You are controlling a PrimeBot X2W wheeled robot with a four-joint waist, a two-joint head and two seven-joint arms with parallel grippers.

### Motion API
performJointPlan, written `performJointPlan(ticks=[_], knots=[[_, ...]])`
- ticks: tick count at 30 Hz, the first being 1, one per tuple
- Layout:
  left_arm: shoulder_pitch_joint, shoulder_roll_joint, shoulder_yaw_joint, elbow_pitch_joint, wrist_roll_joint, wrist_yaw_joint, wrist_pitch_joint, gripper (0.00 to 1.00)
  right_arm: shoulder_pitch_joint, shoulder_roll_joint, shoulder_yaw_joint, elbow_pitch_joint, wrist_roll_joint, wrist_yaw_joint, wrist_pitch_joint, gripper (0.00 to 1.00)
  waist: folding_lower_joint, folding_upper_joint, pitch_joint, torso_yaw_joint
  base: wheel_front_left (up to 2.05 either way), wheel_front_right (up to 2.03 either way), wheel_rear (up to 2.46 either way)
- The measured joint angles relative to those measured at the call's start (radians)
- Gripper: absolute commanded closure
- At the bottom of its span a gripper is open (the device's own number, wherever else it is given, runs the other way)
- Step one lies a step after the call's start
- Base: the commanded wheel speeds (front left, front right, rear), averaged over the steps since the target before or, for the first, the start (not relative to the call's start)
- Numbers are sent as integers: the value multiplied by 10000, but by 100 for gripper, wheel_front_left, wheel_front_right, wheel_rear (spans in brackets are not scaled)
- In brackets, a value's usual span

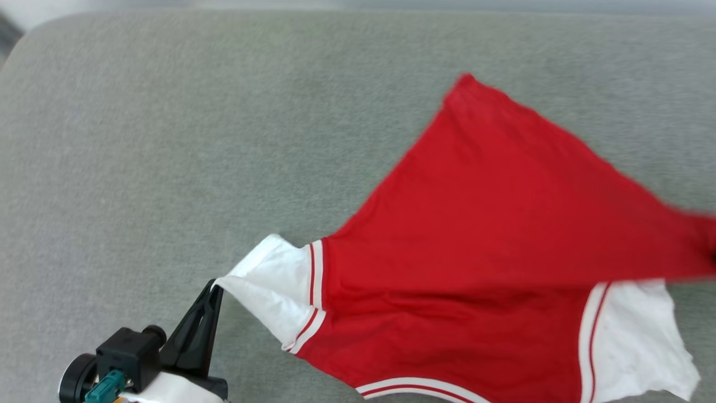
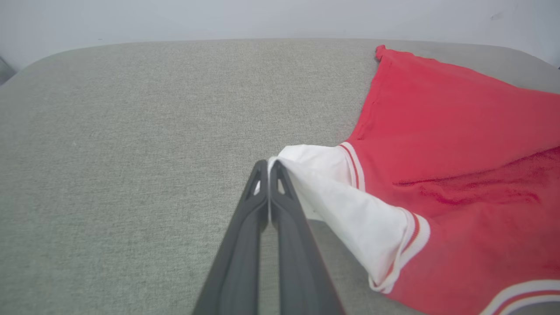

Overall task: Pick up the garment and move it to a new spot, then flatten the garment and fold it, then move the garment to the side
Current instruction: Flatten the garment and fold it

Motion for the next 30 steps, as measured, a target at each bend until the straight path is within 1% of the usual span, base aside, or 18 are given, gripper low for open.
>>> performJointPlan(ticks=[3,7,9,12,13,14,15,18,20,25,27,30], knots=[[219,82,50,-81,-44,107,0,100,1708,-272,-249,-98,376,0,-382,100,-1,0,-270,-271,0,0,0],[351,213,77,-121,-88,155,4,100,3770,-316,-322,-4,662,0,-640,100,-1,1,-421,-561,0,0,0],[351,219,73,-136,-88,153,15,100,4617,-228,-449,196,888,0,-805,100,-2,0,-425,-586,0,0,0],[349,247,71,-125,-88,153,44,100,5203,67,-750,247,882,0,-1041,100,-1,0,-403,-598,0,0,0],[348,255,69,-117,-90,151,46,100,5299,134,-894,244,815,0,-1104,80,-1,0,-406,-604,0,0,0],[348,259,63,-107,-90,151,58,100,5339,211,-1070,247,738,0,-1145,19,-1,0,-413,-612,0,0,0],[348,267,59,-102,-90,151,59,100,5335,309,-1317,259,677,0,-1208,0,-1,0,-426,-619,0,0,0],[350,295,42,-77,-92,153,86,100,5148,508,-2176,65,575,0,-1287,0,-1,0,-491,-638,0,0,0],[350,293,13,-84,-84,155,96,100,4848,527,-2723,-249,493,0,-1256,0,-1,0,-507,-624,0,0,0],[230,261,-81,-138,-12,100,151,100,3547,531,-3912,-1145,90,0,-976,0,0,0,-373,-502,0,0,0],[64,226,-111,-138,42,52,180,100,2791,545,-4040,-1446,-127,0,-667,0,0,0,-250,-424,0,0,0],[-211,132,-198,-102,117,-79,221,100,1535,731,-3733,-1680,-485,0,113,0,0,0,-20,-282,0,0,0]])
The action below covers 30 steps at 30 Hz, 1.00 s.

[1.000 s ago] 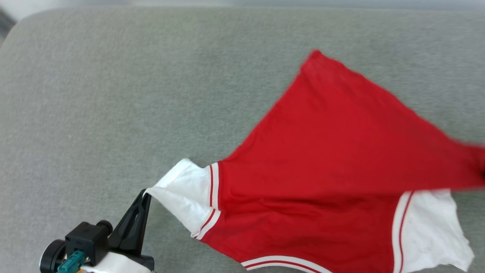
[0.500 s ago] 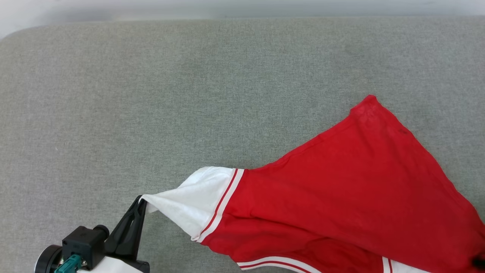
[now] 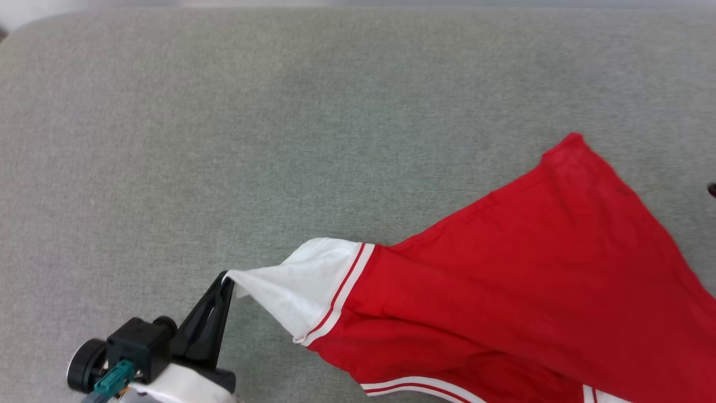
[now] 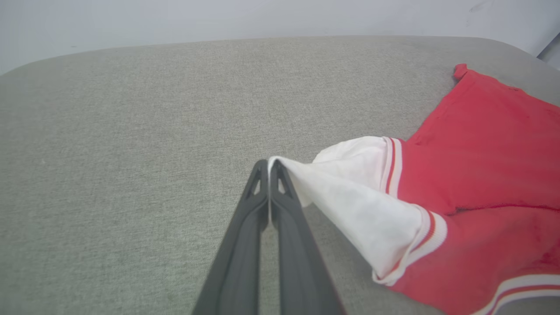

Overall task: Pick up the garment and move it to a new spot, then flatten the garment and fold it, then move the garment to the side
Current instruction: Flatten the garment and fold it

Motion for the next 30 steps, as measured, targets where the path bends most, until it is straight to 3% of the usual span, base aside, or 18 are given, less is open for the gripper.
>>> performJointPlan(ticks=[6,10,17,25,26,27,30], knots=[[-640,-261,-186,171,199,-238,40,100,-2588,754,1586,600,-943,2,1925,0,1,0,515,359,0,0,0],[-1069,-500,-311,324,316,-422,48,100,-3890,1350,2399,1519,-1509,0,2644,0,1,0,886,660,0,0,0],[-1580,-907,-491,560,477,-644,33,100,-4625,2217,3294,2830,-1877,0,2506,0,2,0,1539,1163,0,0,0],[-1774,-1158,-502,909,483,-738,-50,100,-4468,2153,4042,3436,-1590,-2,1812,0,1,0,1831,1370,0,0,0],[-1773,-1160,-493,959,470,-740,-63,100,-4443,2155,4061,3469,-1521,-2,1603,81,1,0,1799,1339,0,0,0],[-1772,-1160,-479,1009,470,-742,-81,100,-4424,2155,4100,3505,-1469,-2,1396,100,2,0,1751,1308,0,0,0],[-1746,-1160,-282,1122,368,-727,-119,100,-4425,2197,4268,3499,-1446,2,671,100,2,0,1519,1193,0,0,0]])
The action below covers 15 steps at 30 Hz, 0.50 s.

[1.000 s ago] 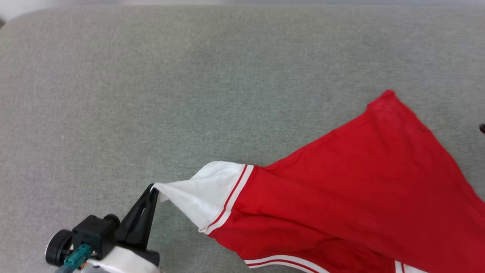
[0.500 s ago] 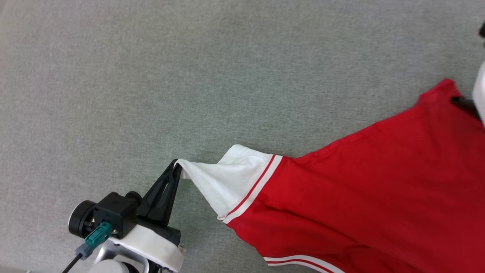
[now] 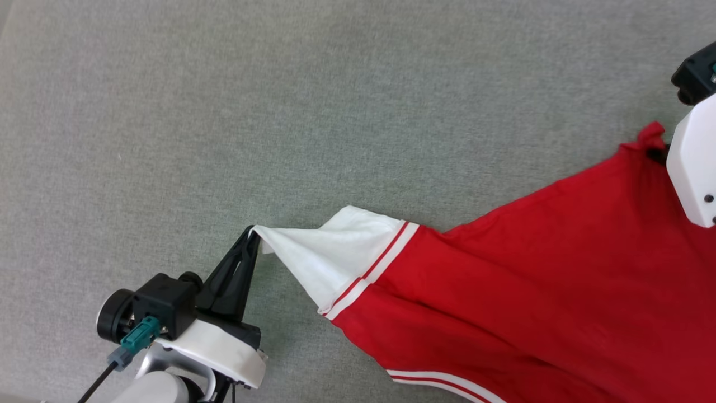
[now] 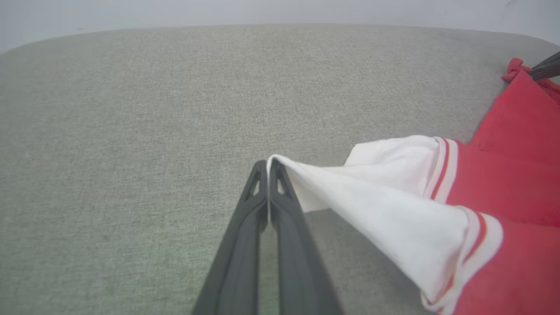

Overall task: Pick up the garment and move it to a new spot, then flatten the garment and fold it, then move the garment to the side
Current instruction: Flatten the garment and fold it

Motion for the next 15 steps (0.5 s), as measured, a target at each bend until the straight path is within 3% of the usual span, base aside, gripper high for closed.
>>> performJointPlan(ticks=[8,15], knots=[[-193,564,328,-63,232,2,-19,100,-341,-161,-6,-510,226,-2,-2242,100,0,0,-1053,-401,0,0,0],[-2002,1147,782,-462,654,-251,606,100,-863,33,-460,-907,165,-2,-3921,100,-1,0,-1679,-945,0,0,0]])
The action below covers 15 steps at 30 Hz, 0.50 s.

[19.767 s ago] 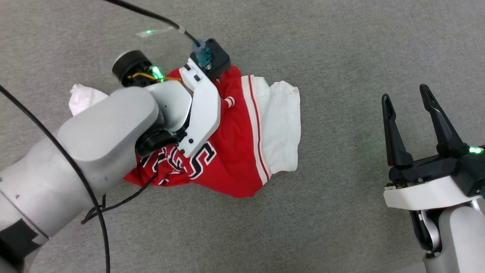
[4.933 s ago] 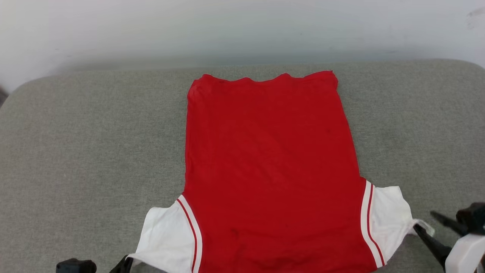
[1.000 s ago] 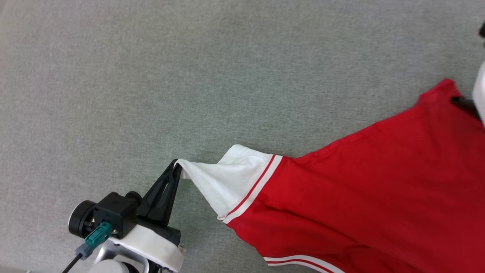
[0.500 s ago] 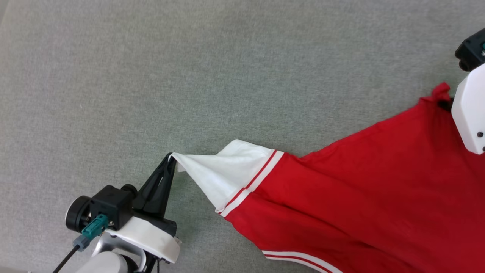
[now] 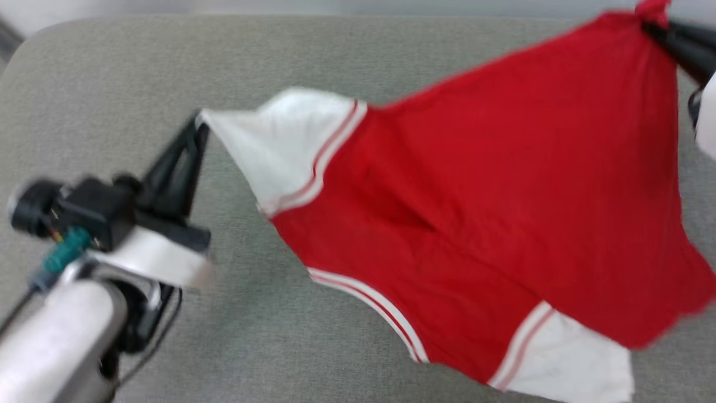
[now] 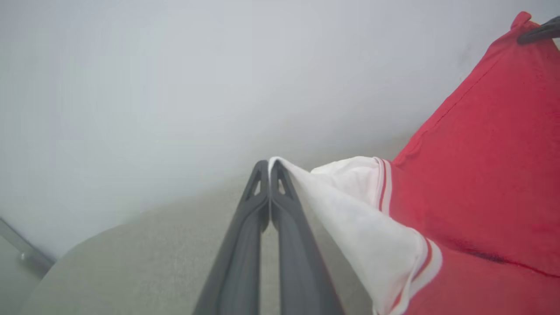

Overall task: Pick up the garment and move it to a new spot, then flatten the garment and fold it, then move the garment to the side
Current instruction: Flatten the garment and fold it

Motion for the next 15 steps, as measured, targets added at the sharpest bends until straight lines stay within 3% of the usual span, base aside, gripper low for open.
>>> performJointPlan(ticks=[11,15], knots=[[-4617,424,696,322,681,-1116,1104,100,-2184,1459,-1745,416,-1371,0,-1601,100,0,0,717,-581,0,0,0],[-6552,123,769,897,918,-1530,1350,100,-3240,2067,-2234,884,-2056,2,-1801,100,1,0,1224,-700,0,0,0]])
